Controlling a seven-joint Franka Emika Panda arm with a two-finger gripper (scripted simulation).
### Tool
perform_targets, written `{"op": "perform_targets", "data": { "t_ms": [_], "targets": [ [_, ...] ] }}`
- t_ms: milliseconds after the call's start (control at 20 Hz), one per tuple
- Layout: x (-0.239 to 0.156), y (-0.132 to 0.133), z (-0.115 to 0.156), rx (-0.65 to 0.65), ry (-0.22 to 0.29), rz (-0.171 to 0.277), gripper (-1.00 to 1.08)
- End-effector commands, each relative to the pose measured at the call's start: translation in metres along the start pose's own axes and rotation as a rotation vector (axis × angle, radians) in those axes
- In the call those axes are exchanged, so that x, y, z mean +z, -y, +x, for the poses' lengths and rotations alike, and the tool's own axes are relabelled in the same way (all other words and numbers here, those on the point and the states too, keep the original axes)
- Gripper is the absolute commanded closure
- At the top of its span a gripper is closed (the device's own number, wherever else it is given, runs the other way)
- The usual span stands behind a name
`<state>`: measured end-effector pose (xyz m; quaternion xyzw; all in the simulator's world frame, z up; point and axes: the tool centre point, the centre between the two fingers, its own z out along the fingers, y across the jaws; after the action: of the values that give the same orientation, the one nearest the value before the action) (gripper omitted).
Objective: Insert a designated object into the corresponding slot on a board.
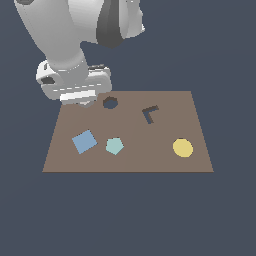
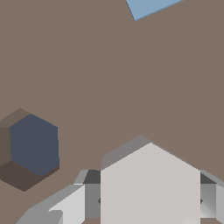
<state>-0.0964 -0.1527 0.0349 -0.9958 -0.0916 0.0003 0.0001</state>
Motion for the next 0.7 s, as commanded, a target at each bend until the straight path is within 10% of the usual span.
{"op": "perform_targets", "data": {
  "t_ms": [0,650],
  "targets": [
    [-0.001,0.006,-0.002,0.073,-0.001,0.0,1.08],
    [-0.003,0.048,-0.003,0.526,-0.001,0.0,1.08]
  ]
}}
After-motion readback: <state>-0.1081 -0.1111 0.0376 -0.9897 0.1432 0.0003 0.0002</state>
